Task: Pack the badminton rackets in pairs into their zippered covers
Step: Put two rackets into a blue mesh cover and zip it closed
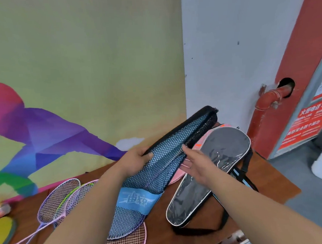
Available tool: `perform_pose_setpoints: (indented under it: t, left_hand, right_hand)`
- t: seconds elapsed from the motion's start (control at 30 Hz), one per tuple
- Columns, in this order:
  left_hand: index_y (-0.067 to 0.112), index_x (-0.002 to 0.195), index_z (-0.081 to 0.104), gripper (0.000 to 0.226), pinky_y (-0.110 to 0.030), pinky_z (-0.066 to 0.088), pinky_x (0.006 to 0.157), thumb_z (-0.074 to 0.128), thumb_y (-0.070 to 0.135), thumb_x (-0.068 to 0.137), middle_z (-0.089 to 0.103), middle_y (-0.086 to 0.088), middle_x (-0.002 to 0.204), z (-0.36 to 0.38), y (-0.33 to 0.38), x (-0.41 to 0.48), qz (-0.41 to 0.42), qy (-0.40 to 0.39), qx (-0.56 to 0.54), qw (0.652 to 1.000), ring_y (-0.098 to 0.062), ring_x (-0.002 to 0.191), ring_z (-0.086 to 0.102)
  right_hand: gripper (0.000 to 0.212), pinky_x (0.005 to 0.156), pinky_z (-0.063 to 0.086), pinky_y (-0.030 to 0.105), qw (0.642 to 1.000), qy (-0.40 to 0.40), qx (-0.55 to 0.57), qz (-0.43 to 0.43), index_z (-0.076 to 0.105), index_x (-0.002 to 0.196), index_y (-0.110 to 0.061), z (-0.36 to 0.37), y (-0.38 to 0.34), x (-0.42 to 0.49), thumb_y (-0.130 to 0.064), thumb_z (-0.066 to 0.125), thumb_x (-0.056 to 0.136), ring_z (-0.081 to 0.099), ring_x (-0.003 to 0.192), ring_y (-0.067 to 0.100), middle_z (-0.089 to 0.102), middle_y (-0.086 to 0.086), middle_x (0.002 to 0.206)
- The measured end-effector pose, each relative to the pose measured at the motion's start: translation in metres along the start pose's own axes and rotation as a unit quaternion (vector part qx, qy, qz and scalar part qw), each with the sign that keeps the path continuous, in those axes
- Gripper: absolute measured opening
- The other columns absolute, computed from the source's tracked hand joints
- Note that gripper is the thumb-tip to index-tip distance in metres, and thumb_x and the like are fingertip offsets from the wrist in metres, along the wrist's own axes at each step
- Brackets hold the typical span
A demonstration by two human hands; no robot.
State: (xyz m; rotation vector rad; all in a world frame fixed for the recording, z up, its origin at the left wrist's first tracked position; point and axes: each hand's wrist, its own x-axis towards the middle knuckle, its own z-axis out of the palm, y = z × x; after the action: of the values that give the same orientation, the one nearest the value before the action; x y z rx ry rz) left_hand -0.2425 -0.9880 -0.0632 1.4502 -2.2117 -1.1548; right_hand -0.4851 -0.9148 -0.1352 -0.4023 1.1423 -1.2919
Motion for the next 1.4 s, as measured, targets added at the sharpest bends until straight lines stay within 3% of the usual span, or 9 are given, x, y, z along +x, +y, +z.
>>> perform_pose_setpoints:
  t: [0.1,0.17,0.3,0.5,0.77,1.0,1.13,1.3,1.4]
  left_hand:
    - [0.028,0.101,0.074,0.019,-0.030,0.056,0.082,0.058,0.038,0.104,0.079,0.015,0.094,-0.020,-0.012,-0.015,-0.016,0.032,-0.015,0.999,-0.004,0.087,0.072]
    - [0.025,0.090,0.071,0.021,-0.031,0.054,0.074,0.058,0.033,0.105,0.077,0.015,0.082,-0.036,-0.020,-0.028,-0.031,0.055,-0.024,0.998,-0.004,0.075,0.071]
    - [0.018,0.098,0.069,0.028,-0.047,0.057,0.087,0.058,0.044,0.102,0.079,-0.005,0.094,-0.068,-0.045,-0.059,-0.060,0.099,-0.015,0.993,-0.029,0.091,0.074]
    - [0.019,0.090,0.068,0.023,-0.035,0.049,0.072,0.061,0.038,0.101,0.075,-0.006,0.086,-0.107,-0.093,-0.110,-0.099,0.178,0.000,0.979,-0.016,0.073,0.066]
    - [0.011,0.080,0.057,0.034,-0.033,0.034,0.058,0.065,0.038,0.099,0.056,0.002,0.064,-0.168,-0.160,-0.184,-0.154,0.274,0.008,0.949,-0.010,0.057,0.048]
    - [0.017,0.093,0.068,0.042,-0.042,0.052,0.070,0.065,0.059,0.088,0.072,-0.012,0.085,-0.231,-0.241,-0.242,-0.171,0.308,-0.042,0.935,-0.036,0.082,0.070]
    - [0.013,0.086,0.063,0.045,-0.035,0.040,0.064,0.068,0.057,0.088,0.063,-0.005,0.070,-0.283,-0.289,-0.277,-0.162,0.324,-0.057,0.930,-0.020,0.063,0.058]
    - [0.021,0.097,0.073,0.048,-0.044,0.058,0.083,0.062,0.067,0.090,0.078,0.000,0.089,-0.355,-0.355,-0.333,-0.181,0.305,-0.035,0.934,-0.019,0.084,0.075]
    - [0.027,0.104,0.073,0.040,-0.034,0.057,0.083,0.061,0.064,0.094,0.078,0.009,0.094,-0.400,-0.389,-0.380,-0.188,0.313,0.003,0.931,-0.007,0.088,0.072]
  right_hand:
    - [0.052,0.086,0.059,0.043,0.999,-0.041,-0.028,0.003,0.063,0.130,-0.027,0.031,-0.003,0.002,-0.049,0.084,0.088,0.075,0.109,0.028,0.079,0.001,0.126]
    - [0.047,0.089,0.056,0.044,0.996,-0.073,-0.045,0.009,0.065,0.128,-0.033,0.052,-0.003,0.004,-0.052,0.082,0.089,0.072,0.111,0.029,0.079,-0.002,0.125]
    - [0.040,0.100,0.058,0.049,0.991,-0.115,-0.057,0.031,0.069,0.129,-0.028,0.097,0.005,0.011,-0.043,0.079,0.093,0.074,0.113,0.029,0.080,0.001,0.124]
    - [0.038,0.097,0.060,0.049,0.981,-0.175,-0.070,0.044,0.070,0.131,-0.017,0.172,0.031,0.009,-0.028,0.079,0.096,0.076,0.116,0.029,0.081,0.003,0.122]
    - [0.046,0.090,0.064,0.056,0.969,-0.218,-0.095,0.061,0.067,0.133,-0.007,0.284,0.081,-0.005,-0.021,0.084,0.092,0.078,0.108,0.035,0.081,0.011,0.119]
    - [0.039,0.095,0.063,0.057,0.966,-0.229,-0.104,0.060,0.067,0.128,-0.006,0.387,0.135,-0.017,-0.018,0.082,0.094,0.079,0.106,0.035,0.082,0.013,0.114]
    - [0.047,0.100,0.060,0.058,0.966,-0.223,-0.123,0.050,0.066,0.129,-0.007,0.457,0.174,-0.019,-0.024,0.086,0.090,0.079,0.107,0.035,0.082,0.012,0.114]
    - [0.089,0.093,0.063,0.057,0.970,-0.216,-0.109,0.029,0.063,0.135,-0.009,0.554,0.210,-0.026,-0.043,0.102,0.062,0.077,0.110,0.038,0.079,0.015,0.121]
    - [0.058,0.087,0.065,0.052,0.970,-0.226,-0.092,0.008,0.066,0.135,-0.005,0.614,0.221,-0.030,-0.031,0.086,0.087,0.079,0.106,0.035,0.081,0.013,0.117]
